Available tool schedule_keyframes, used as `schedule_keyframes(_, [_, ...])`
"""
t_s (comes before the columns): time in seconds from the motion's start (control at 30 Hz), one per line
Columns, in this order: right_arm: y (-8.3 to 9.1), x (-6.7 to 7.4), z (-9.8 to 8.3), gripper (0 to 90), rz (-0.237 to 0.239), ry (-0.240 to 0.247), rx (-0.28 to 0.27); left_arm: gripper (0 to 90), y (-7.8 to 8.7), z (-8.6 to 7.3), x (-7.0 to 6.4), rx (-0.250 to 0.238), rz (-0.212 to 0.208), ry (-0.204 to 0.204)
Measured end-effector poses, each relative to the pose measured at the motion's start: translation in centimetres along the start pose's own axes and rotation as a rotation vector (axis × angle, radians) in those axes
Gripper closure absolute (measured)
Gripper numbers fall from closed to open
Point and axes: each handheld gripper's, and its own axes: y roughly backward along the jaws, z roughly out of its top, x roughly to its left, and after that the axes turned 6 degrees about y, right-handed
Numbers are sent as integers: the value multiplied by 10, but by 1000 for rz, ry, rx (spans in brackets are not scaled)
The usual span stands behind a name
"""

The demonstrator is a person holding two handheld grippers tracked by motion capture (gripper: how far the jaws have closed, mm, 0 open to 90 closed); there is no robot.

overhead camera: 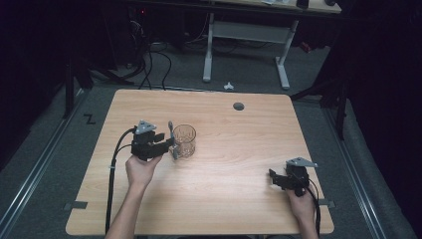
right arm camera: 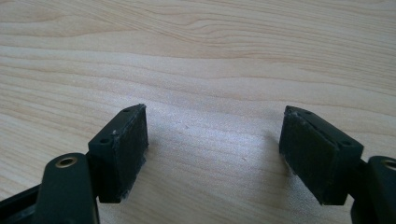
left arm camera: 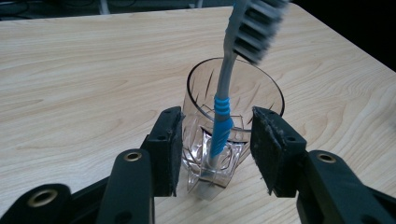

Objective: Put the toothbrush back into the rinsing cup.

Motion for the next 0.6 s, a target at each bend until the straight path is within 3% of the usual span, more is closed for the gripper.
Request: schedule_keyframes(0.6, [0, 0, 0, 242, 0, 0, 0, 513, 17, -3, 1, -31, 32, -14])
